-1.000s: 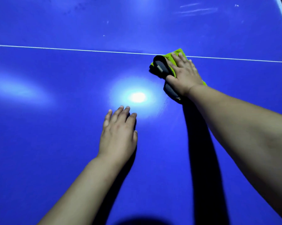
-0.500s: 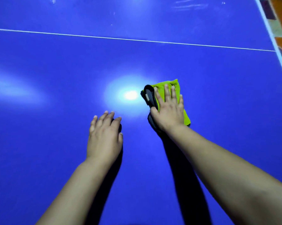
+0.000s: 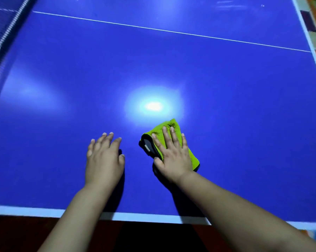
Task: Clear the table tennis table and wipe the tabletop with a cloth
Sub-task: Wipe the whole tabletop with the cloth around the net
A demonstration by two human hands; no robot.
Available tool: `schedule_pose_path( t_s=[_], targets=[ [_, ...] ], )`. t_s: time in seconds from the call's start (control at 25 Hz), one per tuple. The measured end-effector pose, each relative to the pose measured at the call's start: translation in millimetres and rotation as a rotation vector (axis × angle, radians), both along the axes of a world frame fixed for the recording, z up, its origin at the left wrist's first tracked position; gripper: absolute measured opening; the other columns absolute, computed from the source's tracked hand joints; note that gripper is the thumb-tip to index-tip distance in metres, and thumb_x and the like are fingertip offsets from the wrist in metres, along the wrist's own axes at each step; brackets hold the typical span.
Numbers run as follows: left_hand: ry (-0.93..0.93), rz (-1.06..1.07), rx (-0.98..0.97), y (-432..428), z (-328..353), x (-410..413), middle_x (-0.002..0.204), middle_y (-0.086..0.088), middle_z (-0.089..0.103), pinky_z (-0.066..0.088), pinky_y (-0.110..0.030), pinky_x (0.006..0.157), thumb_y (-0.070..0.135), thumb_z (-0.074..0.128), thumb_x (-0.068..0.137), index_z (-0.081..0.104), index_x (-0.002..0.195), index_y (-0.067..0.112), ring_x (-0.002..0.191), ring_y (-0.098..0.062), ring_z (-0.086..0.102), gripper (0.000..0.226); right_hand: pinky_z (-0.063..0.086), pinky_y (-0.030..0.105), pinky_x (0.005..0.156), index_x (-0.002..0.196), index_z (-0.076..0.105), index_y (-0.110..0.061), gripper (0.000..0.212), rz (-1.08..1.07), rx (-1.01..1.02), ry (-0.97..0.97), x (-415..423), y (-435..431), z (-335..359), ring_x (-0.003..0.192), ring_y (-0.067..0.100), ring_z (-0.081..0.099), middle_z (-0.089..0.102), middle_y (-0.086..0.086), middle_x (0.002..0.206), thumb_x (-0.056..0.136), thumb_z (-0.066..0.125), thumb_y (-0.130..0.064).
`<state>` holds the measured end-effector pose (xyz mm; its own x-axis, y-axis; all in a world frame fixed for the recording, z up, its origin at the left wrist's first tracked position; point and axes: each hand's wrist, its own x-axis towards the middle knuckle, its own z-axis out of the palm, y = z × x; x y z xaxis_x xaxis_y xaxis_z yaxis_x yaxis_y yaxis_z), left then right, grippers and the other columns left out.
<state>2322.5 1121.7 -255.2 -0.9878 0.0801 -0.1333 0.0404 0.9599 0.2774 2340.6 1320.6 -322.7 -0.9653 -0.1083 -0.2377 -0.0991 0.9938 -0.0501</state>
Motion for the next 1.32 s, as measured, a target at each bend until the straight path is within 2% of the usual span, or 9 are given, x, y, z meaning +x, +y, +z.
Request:
schedule_pose_path(
  t_s=[0.08, 0.24, 0.36, 0.56, 0.68, 0.96, 1.16, 1.32],
  targets=[
    [-0.01, -0.004, 0.018, -1, -1, 16, 0.148, -0.006, 0.036, 0.005, -0.036, 0.116, 0.019, 0.058, 0.087, 0.049, 0.134, 0.015, 0.141, -0.022, 0.021, 0.048, 0.008, 0.053, 0.114, 0.149, 0.026, -0.036, 0.076, 0.086, -0.042, 0.047, 31, -8, -1, 0.148, 0.028, 0.013, 0.019, 0.006, 0.16, 0.075, 0.036, -0.048],
    [-0.017, -0.042, 0.042, 18, 0, 30, 0.148, -0.007, 0.036, 0.005, -0.037, 0.116, 0.019, 0.058, 0.087, 0.049, 0.133, 0.015, 0.141, -0.022, 0.022, 0.048, 0.013, 0.053, 0.113, 0.149, 0.027, -0.036, 0.078, 0.355, -0.098, 0.052, 91, 13, 0, 0.148, 0.026, 0.014, 0.019, 0.004, 0.159, 0.073, 0.044, -0.045],
    [-0.006, -0.087, 0.05, 46, 1, 26, 0.148, -0.007, 0.037, 0.005, -0.037, 0.115, 0.019, 0.058, 0.087, 0.05, 0.133, 0.015, 0.141, -0.022, 0.023, 0.047, 0.014, 0.05, 0.115, 0.147, 0.031, -0.036, 0.077, 0.465, -0.143, 0.05, 86, 62, -1, 0.147, 0.024, 0.016, 0.023, 0.002, 0.158, 0.072, 0.045, -0.042],
    [0.006, -0.164, 0.024, 113, -3, -2, 0.148, -0.006, 0.036, 0.005, -0.036, 0.116, 0.021, 0.056, 0.088, 0.049, 0.133, 0.016, 0.141, -0.021, 0.022, 0.047, 0.019, 0.052, 0.116, 0.148, 0.031, -0.035, 0.077, 0.356, -0.109, 0.061, 5, 146, -4, 0.147, 0.025, 0.017, 0.023, 0.002, 0.158, 0.073, 0.043, -0.042],
    [0.012, -0.178, 0.024, 174, -12, -31, 0.148, -0.005, 0.037, 0.006, -0.036, 0.116, 0.02, 0.058, 0.086, 0.049, 0.133, 0.016, 0.141, -0.021, 0.024, 0.048, 0.015, 0.05, 0.118, 0.149, 0.029, -0.035, 0.075, 0.289, -0.09, 0.075, -58, 205, -5, 0.147, 0.025, 0.017, 0.022, 0.001, 0.159, 0.074, 0.039, -0.042],
    [0.018, -0.191, 0.055, 333, -32, -115, 0.138, -0.009, 0.05, 0.015, -0.041, 0.113, 0.015, 0.068, 0.077, 0.058, 0.124, 0.011, 0.134, -0.026, 0.038, 0.049, 0.004, 0.045, 0.12, 0.151, 0.018, -0.039, 0.077, 0.098, -0.066, 0.082, -210, 347, -7, 0.149, 0.018, 0.001, 0.009, -0.005, 0.161, 0.074, 0.022, -0.049],
    [0.057, -0.201, 0.062, 409, -43, -166, 0.136, -0.01, 0.052, 0.016, -0.041, 0.112, 0.014, 0.07, 0.074, 0.06, 0.121, 0.011, 0.131, -0.026, 0.042, 0.049, 0.001, 0.043, 0.12, 0.151, 0.02, -0.036, 0.075, -0.005, -0.066, 0.093, -305, 434, -6, 0.149, 0.015, -0.001, 0.008, -0.006, 0.161, 0.078, 0.029, -0.046],
    [0.085, -0.203, 0.026, 432, -48, -190, 0.135, -0.011, 0.053, 0.017, -0.042, 0.112, 0.013, 0.071, 0.074, 0.06, 0.12, 0.011, 0.131, -0.026, 0.042, 0.048, 0.001, 0.042, 0.12, 0.151, 0.025, -0.031, 0.075, -0.141, -0.098, 0.109, -351, 491, -7, 0.149, 0.016, 0.0, 0.009, -0.005, 0.162, 0.078, 0.029, -0.045]
  ],
)
